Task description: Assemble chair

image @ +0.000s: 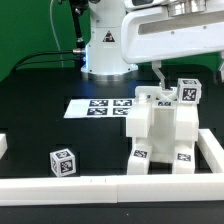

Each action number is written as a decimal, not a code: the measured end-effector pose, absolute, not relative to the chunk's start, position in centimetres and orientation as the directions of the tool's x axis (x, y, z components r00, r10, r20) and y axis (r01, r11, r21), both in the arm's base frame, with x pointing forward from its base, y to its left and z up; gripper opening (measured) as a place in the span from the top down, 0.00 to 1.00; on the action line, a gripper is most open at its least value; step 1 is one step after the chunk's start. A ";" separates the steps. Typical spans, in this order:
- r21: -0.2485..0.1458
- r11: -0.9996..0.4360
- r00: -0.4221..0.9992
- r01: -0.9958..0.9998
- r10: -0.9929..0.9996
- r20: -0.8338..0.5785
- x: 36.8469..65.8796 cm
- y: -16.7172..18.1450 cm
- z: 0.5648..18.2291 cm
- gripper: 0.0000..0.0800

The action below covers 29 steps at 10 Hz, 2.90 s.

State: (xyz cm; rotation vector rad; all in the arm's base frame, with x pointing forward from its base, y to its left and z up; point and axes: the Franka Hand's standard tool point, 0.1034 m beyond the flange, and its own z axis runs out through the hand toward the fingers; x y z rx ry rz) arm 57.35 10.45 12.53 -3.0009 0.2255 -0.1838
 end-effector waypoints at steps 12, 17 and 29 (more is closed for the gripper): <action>0.001 -0.982 0.980 -0.190 -0.190 -0.057 58.8 9.6 12.2 0.19; 0.005 -0.958 0.957 -0.285 -0.285 -0.051 58.5 9.9 11.8 0.56; -0.075 -0.078 0.085 -0.994 -0.993 -0.087 59.0 10.1 11.7 0.65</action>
Offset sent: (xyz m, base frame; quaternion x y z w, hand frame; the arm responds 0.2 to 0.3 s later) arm 0.0000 0.0000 0.0000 0.0000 0.0000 0.0000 1.0000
